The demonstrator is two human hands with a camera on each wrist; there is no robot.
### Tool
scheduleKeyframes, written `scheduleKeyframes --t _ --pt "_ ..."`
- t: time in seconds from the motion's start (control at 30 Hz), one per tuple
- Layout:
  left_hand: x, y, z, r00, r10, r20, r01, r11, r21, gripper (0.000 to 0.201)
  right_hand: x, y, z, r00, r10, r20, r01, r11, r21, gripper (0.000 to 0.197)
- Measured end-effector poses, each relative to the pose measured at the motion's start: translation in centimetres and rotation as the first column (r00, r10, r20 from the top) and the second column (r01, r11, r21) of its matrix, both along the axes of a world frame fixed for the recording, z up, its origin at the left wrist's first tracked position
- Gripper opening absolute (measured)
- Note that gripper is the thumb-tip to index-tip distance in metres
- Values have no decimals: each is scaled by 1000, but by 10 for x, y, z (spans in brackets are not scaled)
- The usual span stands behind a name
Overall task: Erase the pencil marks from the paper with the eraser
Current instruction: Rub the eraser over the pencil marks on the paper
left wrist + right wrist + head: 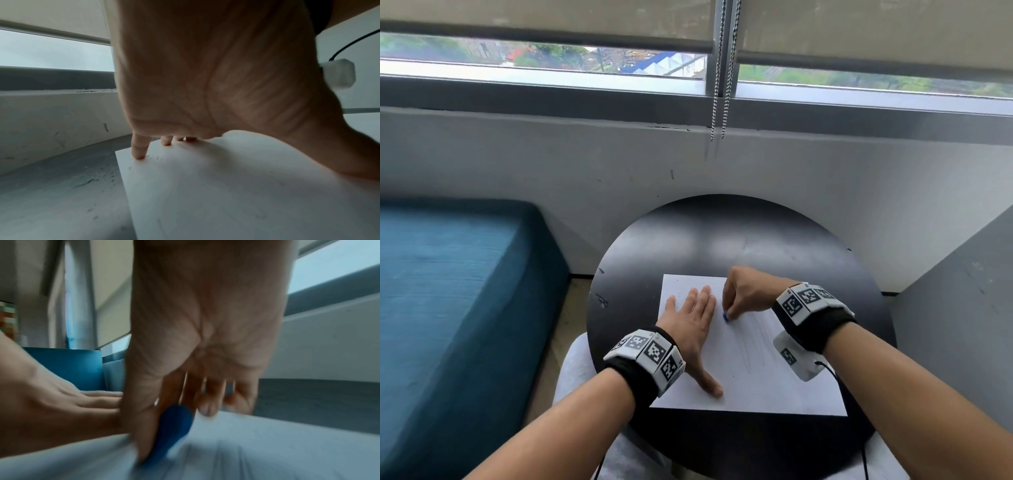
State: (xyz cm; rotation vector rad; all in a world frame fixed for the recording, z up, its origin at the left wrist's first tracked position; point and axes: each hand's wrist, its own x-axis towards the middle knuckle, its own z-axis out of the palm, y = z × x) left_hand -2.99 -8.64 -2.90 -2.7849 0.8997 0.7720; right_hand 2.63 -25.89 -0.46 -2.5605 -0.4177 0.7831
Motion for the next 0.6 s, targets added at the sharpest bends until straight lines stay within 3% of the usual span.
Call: scheduleKeyframes --t 0.07,0.2,0.37,0.5,0.6 --pt "0 0 1 1000 4 -3 -4 1000 -7 157 4 2 6 998 33 -62 -35 999 -31 7" --pt "1 2 -1 1000 3 -10 -3 1000 -16 158 16 2 2 979 -98 179 96 995 20 5" --pt "1 1 0 1000 -4 -13 3 1000 -12 156 9 4 5 997 32 -65 -36 997 -65 8" --pt "1 2 -1 1000 -2 -21 1 1000 -27 158 20 3 3 984 -93 154 95 995 -4 8" --pt "1 2 -1 1000 -8 -24 7 1000 -23 158 17 -2 2 990 -116 86 112 992 54 5"
